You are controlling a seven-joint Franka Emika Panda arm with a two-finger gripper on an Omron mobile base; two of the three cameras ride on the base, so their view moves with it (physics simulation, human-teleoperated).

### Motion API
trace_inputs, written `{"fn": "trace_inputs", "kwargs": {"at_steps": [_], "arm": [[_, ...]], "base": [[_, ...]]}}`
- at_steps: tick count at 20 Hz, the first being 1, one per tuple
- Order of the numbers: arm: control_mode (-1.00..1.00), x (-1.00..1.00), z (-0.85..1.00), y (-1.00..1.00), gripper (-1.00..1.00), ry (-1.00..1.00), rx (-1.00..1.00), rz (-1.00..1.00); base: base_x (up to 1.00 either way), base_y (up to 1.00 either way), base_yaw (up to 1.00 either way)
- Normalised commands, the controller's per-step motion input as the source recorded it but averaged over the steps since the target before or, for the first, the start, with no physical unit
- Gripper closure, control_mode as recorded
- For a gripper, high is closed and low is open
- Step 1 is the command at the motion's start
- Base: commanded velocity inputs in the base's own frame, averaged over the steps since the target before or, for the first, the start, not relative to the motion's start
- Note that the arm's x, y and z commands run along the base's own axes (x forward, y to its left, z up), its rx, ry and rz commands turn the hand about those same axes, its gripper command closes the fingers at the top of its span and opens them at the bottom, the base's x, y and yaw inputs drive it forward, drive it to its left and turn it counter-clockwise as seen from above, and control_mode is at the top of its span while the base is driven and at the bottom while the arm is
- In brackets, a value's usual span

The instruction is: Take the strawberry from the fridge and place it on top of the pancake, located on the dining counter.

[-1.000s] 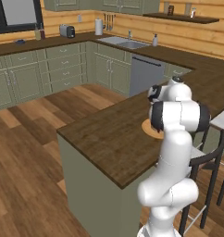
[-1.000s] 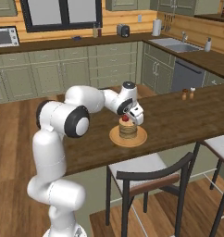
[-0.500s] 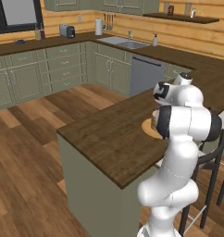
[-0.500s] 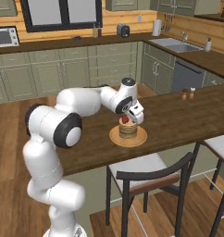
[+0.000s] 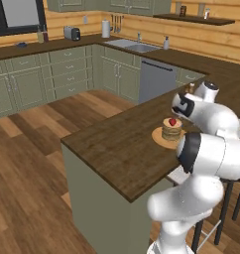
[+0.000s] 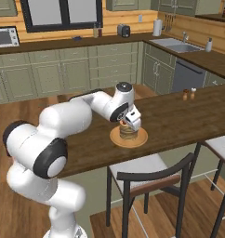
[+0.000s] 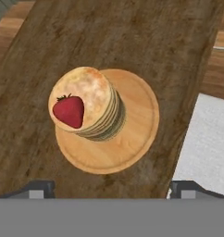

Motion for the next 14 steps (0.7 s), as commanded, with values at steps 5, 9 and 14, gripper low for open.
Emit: {"fn": "trace_inputs", "kwargs": {"at_steps": [5, 9, 14], "arm": [[-1.0, -0.66, 0.28, 0.44, -1.0, 0.0, 0.0, 0.0], [-1.0, -0.27, 0.98, 0.03, -1.0, -0.02, 0.0, 0.0], [-1.0, -0.43, 0.99, 0.01, -1.0, -0.07, 0.0, 0.0]], "base": [[0.0, 0.0, 0.0], [0.0, 0.0, 0.0], [0.0, 0.0, 0.0]]}}
